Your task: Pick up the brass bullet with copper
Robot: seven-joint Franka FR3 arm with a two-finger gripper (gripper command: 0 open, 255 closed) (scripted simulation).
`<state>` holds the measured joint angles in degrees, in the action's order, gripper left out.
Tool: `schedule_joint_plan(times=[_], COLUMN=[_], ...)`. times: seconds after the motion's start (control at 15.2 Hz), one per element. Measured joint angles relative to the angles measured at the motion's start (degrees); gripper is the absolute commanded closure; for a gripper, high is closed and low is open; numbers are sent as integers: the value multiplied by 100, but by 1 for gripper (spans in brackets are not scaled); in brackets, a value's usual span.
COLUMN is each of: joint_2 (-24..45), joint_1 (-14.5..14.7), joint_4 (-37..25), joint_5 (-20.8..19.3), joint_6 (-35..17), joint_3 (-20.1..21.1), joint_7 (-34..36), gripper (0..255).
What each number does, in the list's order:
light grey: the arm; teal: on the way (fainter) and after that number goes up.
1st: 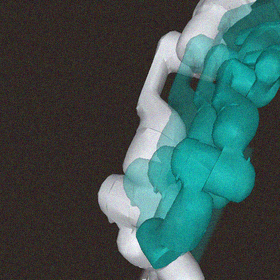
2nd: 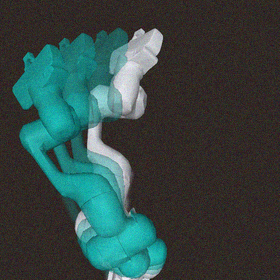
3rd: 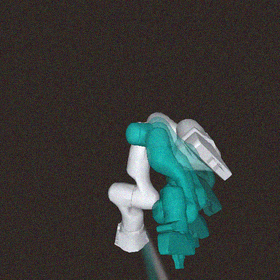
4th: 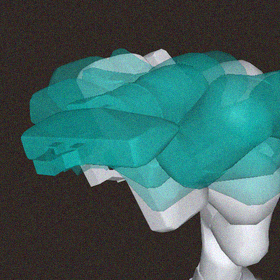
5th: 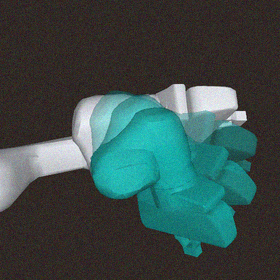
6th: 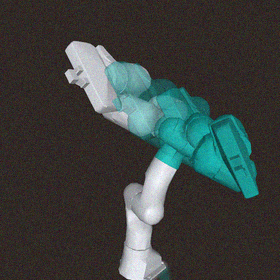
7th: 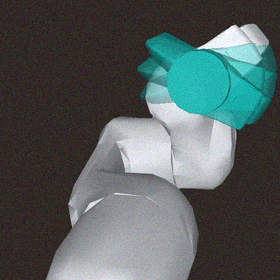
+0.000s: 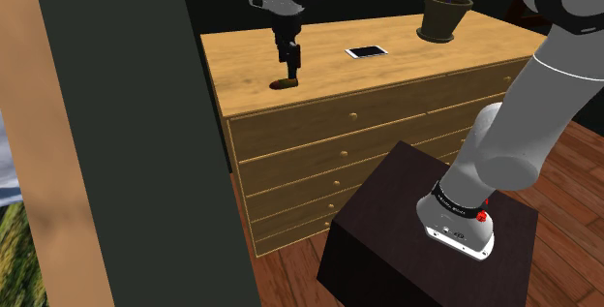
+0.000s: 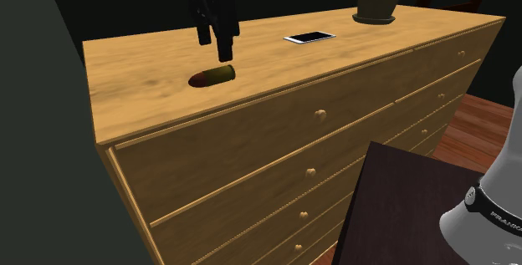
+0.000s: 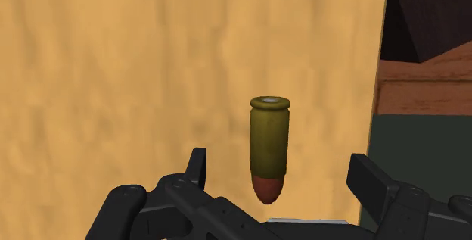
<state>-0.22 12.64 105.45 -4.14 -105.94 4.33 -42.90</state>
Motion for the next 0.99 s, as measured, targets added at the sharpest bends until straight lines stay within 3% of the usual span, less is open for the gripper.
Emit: schedule_joint_plan(times=[0.59, 0.66, 0.99], joint_2=[240, 239, 235], joint_1=[40, 42, 43], joint_4=[362, 378, 397], joint_5=[-64, -64, -66], joint_6=[-594, -611, -632], joint_3=[41, 42, 43], joint_7=[-132, -127, -122], gripper=[0, 255, 255])
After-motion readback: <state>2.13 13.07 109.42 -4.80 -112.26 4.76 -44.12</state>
